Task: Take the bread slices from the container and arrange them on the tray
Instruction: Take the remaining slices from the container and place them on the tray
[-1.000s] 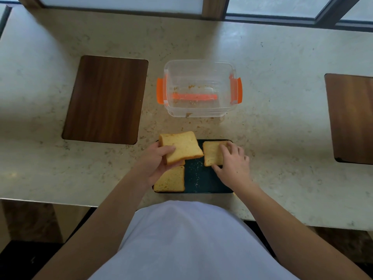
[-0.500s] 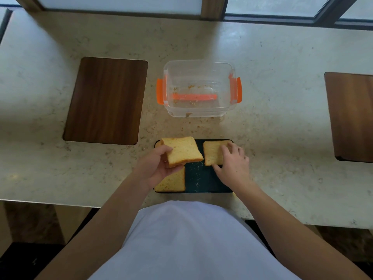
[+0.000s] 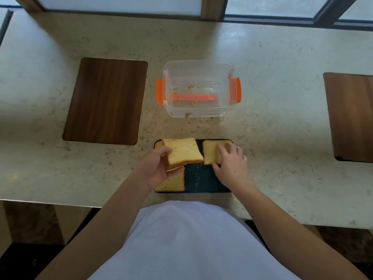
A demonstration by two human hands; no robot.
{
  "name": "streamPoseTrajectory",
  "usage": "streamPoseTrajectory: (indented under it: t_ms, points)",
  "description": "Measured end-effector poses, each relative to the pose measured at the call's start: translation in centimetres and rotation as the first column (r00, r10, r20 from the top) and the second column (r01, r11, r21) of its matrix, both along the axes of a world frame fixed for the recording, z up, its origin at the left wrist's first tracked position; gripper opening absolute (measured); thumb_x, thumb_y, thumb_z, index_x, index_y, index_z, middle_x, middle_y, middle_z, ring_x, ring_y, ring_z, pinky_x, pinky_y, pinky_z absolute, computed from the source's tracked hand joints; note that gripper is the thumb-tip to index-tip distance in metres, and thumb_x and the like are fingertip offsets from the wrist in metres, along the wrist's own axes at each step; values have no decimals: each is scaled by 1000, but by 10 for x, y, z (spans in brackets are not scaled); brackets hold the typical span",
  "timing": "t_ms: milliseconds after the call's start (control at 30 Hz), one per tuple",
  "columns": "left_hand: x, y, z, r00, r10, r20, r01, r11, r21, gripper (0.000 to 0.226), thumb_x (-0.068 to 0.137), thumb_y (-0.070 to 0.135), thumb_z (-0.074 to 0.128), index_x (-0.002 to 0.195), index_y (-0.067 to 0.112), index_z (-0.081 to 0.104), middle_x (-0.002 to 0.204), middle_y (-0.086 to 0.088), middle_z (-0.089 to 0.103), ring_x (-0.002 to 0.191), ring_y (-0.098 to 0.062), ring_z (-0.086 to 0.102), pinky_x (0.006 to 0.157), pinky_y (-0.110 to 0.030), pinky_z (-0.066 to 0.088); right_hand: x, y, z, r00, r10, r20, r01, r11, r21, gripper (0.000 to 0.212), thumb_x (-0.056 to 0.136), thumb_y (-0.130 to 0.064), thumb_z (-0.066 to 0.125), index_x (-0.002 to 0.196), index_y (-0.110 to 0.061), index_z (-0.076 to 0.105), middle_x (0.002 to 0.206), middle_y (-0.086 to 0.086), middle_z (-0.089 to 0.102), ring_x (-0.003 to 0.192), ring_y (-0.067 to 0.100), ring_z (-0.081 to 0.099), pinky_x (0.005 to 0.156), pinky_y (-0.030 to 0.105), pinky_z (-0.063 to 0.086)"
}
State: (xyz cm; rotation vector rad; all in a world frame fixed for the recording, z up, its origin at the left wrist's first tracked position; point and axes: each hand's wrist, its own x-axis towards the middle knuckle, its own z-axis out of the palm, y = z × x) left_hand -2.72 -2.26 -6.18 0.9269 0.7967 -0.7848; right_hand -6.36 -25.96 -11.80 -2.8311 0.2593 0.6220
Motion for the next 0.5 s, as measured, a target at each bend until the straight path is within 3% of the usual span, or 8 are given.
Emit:
streamPoseTrajectory:
  t_ms: [333,433,500]
  points:
    - [-2,-1,4,1000,-16,15,15,999,35,27,97,14,55,124,12,57,120,-20,65,103,-36,70,71,-40,63,1,0,6,1000,-27,-8,27,999,37,68,91,-41,67,152,-23,41,159,12,37,144,33,33,110,53,37]
    - [-3,-2,3,999,-27,26,26,999,36,28,96,13,55,123,11,56,120,-21,65,105,-37,68,69,-38,63,0,3,14,981,-167,101,144,968,207,63,93,-36,66,150,-18,45,152,9,46,138,27,44,110,49,41]
    - [-5,-2,2,997,-65,45,62,997,51,31,94,10,55,125,9,56,117,-20,67,104,-35,68,72,-39,62,0,3,21,941,-338,30,290,847,446,53,97,-37,63,143,-16,52,140,3,56,125,20,56,105,42,48]
